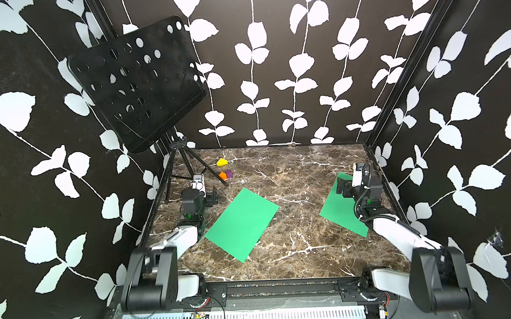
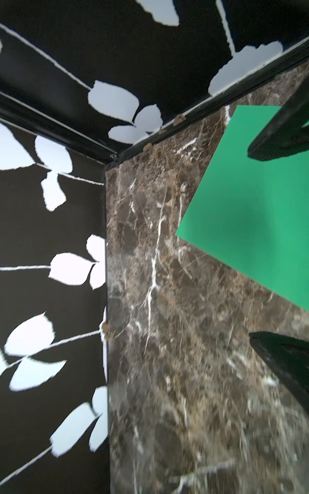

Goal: Fold the rectangular paper in half along the long edge
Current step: Move the paper to the center of the board.

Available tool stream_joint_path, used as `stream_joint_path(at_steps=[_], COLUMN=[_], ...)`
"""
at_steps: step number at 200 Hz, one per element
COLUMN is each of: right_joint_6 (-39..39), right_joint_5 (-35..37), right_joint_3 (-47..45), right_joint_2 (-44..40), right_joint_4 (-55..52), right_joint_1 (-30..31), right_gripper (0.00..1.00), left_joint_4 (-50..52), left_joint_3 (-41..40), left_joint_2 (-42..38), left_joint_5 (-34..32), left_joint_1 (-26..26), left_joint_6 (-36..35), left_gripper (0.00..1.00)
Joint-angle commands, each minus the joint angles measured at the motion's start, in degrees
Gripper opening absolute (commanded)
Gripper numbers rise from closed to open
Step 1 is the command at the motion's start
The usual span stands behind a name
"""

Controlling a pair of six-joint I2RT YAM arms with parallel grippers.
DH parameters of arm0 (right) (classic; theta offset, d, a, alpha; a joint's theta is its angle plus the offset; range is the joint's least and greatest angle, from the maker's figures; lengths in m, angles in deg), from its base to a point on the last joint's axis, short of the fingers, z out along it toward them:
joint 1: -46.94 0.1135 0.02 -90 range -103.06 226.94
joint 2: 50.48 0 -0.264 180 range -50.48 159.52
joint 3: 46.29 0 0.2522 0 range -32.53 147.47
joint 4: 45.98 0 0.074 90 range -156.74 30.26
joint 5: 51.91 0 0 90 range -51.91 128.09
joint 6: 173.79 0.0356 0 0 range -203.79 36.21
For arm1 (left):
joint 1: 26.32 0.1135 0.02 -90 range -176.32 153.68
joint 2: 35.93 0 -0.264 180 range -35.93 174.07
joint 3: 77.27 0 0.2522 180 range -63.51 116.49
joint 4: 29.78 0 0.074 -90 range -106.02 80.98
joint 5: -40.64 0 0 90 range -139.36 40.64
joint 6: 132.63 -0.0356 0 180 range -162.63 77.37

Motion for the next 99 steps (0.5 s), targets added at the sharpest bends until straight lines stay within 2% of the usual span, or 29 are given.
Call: stream_joint_path(at_steps=[1, 41, 73, 84, 92, 99], right_joint_6=[3.4, 6.3, 8.7, 10.2, 11.5, 13.3], right_joint_5=[-1.6, -1.0, 2.8, 1.6, 1.2, -0.7], right_joint_3=[3.0, 6.4, 11.4, 13.6, 15.4, 17.2], right_joint_2=[-1.0, 2.3, 11.6, 15.6, 18.5, 20.9], right_joint_4=[-13.8, -17.9, -15.4, -13.5, -12.6, -12.2], right_joint_1=[5.0, 23.1, 36.9, 40.2, 42.5, 44.0], right_gripper=[0.99, 0.99, 0.99, 0.93, 0.82, 0.8], left_joint_4=[13.9, 28.3, 31.9, 32.9, 33.6, 34.0], left_joint_3=[2.8, 4.2, 1.6, 0.8, 0.5, 0.0], left_joint_2=[-4.5, -13.0, -17.5, -18.6, -19.4, -20.1], left_joint_5=[-1.4, 1.6, 3.0, 2.7, 2.7, 3.1], left_joint_1=[-1.3, -1.4, -1.4, -1.3, -1.4, -1.4], left_joint_6=[8.3, 20.7, 23.2, 23.3, 23.5, 23.6], left_gripper=[0.99, 0.99, 0.99, 0.99, 0.99, 0.99])
